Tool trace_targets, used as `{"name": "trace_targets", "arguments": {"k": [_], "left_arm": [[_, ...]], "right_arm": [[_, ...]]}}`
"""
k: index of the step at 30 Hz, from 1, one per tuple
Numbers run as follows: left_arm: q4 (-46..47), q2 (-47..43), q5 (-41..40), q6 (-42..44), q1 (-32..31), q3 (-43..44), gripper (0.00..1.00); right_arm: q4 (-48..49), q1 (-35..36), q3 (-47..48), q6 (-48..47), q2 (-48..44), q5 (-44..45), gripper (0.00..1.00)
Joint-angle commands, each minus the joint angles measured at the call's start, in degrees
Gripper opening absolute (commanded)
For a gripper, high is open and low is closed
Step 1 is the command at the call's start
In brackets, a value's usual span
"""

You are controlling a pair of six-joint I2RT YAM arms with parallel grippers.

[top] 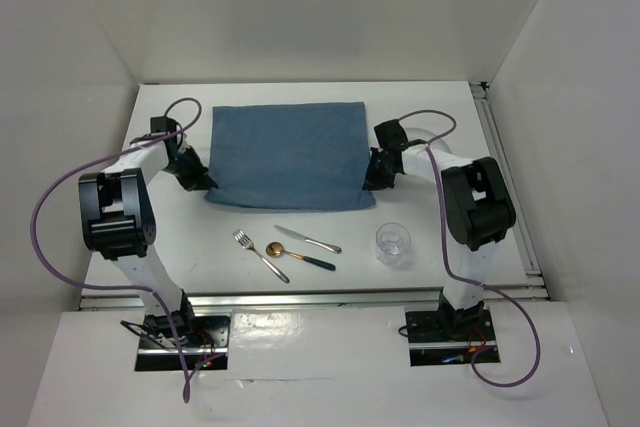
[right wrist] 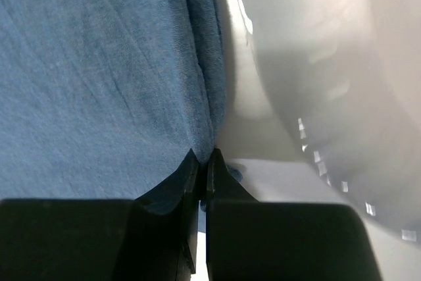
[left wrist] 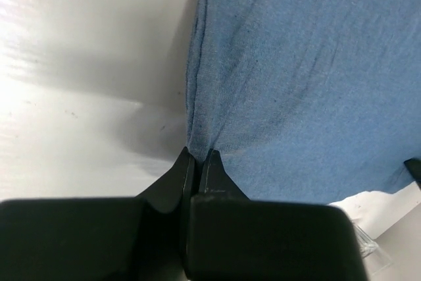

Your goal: Set the dinner table for one person

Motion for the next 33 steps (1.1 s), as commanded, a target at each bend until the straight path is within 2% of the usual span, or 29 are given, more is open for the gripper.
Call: {"name": "trace_targets", "arguments": {"k": [1, 2, 3, 4, 5, 6, 7, 8, 12, 14, 15, 17, 18, 19, 22, 24, 28, 33], "left_arm": [[-1.2, -1.1, -1.9, 0.1, 0.1, -0.7, 0.0], [-1.8, -0.5, -1.9, 1.4, -0.4, -0.7, 0.03], [-2.4, -0.4, -3.1, 2.2, -0.4, -0.7, 0.19], [-2.4, -0.4, -3.1, 2.2, -0.9, -0.7, 0.19], [-3.2, -0.4, -4.3, 2.8, -0.9, 0.0, 0.33], [-5.3, -1.0, -5.4, 3.4, -1.5, 1.4, 0.49], [-6.7, -1.0, -6.4, 3.4, -1.5, 2.5, 0.62], [-8.0, -1.5, -8.6, 4.1, -1.5, 3.7, 0.74], [-12.9, -3.9, -14.7, 4.1, -1.5, 12.4, 0.77], [-12.9, -4.4, -16.0, 3.5, -3.3, 14.3, 0.72], [-11.7, -4.4, -16.0, 3.5, -4.1, 14.8, 0.66], [-10.0, -2.2, -14.3, 2.8, -5.7, 16.6, 0.28], [-10.0, -0.6, -13.6, 2.8, -7.6, 18.7, 0.1], [-10.0, 1.2, -13.6, 2.8, -8.5, 20.4, 0.0], [-13.0, 10.3, -13.6, 1.4, -10.5, 27.6, 0.0], [-13.7, 15.3, -14.2, 0.8, -11.2, 30.2, 0.0], [-13.7, 19.3, -14.7, 1.4, -11.7, 32.0, 0.0], [-13.0, 20.5, -14.2, 2.1, -11.7, 29.3, 0.0]], "right_arm": [[-2.2, 1.0, -3.9, -1.2, -5.5, 3.7, 0.0], [-2.2, 1.0, -4.7, -0.7, -6.8, 4.4, 0.0], [-2.2, 1.6, -6.0, -0.7, -7.5, 5.3, 0.0], [-2.2, 1.6, -6.1, -0.7, -8.0, 5.9, 0.0], [-2.8, 1.6, -6.1, -0.7, -8.7, 5.9, 0.07], [-3.4, 2.1, -6.1, -0.7, -9.7, 6.5, 0.21], [-3.4, 2.1, -6.1, -1.3, -10.2, 6.5, 0.58], [-4.1, 2.6, -5.1, -2.2, -11.4, 7.0, 0.63], [-7.0, 5.7, 1.1, -3.6, -12.9, 12.2, 0.67], [-7.0, 6.3, 3.3, -4.8, -12.9, 11.5, 0.65], [-6.3, 6.3, 5.3, -4.8, -11.0, 10.7, 0.61], [-5.7, 6.3, 7.7, -5.5, -8.3, 8.3, 0.51], [-5.7, 6.3, 9.4, -5.5, -4.7, 7.5, 0.39], [-5.7, 6.3, 13.0, -5.5, -2.6, 6.2, 0.33], [-7.0, 6.3, 20.1, -5.5, 5.5, 4.4, 0.15], [-7.0, 5.8, 22.3, -5.5, 8.6, 3.5, 0.14], [-7.0, 4.2, 24.4, -4.2, 14.4, 1.0, 0.12], [-7.0, 3.7, 22.4, -3.7, 15.4, 4.5, 0.08]]}}
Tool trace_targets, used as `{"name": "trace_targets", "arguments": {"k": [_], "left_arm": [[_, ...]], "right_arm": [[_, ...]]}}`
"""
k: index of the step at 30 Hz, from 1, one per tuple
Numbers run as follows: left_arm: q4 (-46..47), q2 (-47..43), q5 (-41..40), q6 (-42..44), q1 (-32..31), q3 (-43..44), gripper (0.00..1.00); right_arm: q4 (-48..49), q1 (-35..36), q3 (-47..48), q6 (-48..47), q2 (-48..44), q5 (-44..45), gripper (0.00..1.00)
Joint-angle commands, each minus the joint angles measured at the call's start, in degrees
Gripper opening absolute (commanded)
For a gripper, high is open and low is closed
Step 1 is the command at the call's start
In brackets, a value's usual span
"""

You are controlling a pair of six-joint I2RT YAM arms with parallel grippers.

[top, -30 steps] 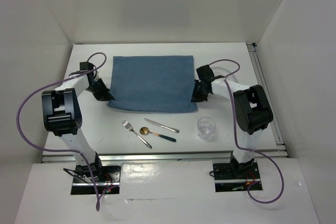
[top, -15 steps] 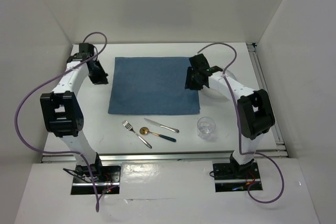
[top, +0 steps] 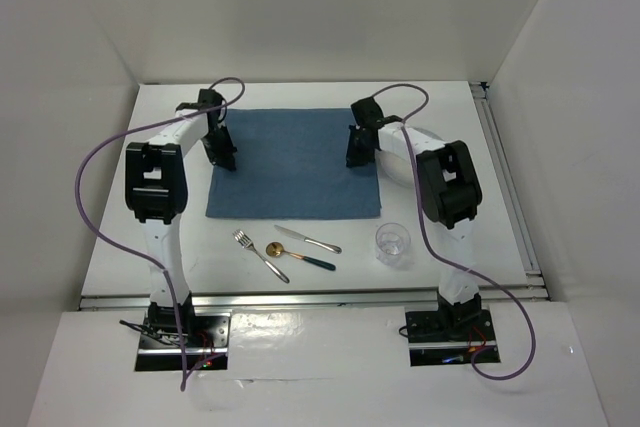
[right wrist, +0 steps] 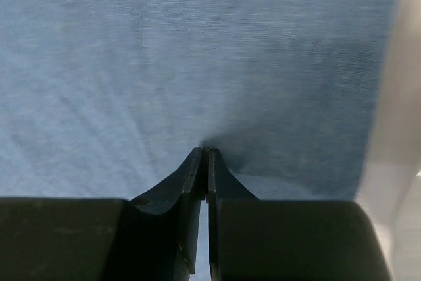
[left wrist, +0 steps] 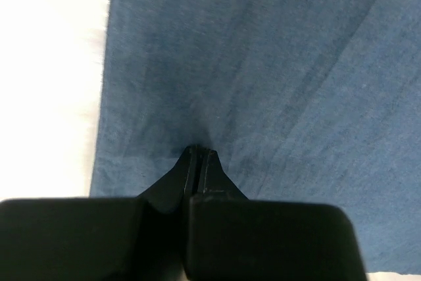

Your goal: Set the dinner table for one person

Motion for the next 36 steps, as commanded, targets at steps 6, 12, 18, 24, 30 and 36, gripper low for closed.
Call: {"name": "trace_targets", "arguments": {"k": [6, 12, 18, 24, 30, 36], "left_arm": [[0.7, -0.3, 0.2, -0.3, -1.4, -3.7, 0.0], [1.3, -1.4, -0.5, -0.8, -2.4, -5.0, 0.0], [-2.1, -4.6, -2.4, -0.8, -2.4, -0.6, 0.17], [-5.8, -11.3, -3.3, -0.3, -2.4, 7.8, 0.52], [-6.6, -22.9, -3.3, -1.0, -3.0, 7.7, 0.74], [-2.2, -33.1, 2.0, -1.7, -3.0, -2.7, 0.74]], "right_arm": [[-1.2, -1.3, -6.1, 1.7, -0.9, 3.6, 0.05], [-0.6, -1.9, -7.6, 1.7, -2.9, 3.6, 0.02], [-2.6, -1.9, -3.2, 1.7, -9.2, 3.0, 0.16], [-4.6, -6.2, 0.2, -2.8, -22.5, 15.6, 0.91], [-7.2, -26.8, -13.4, 1.7, -31.1, 8.8, 0.99], [-2.2, -34.1, -24.4, 2.8, -31.8, -2.8, 0.99]]}}
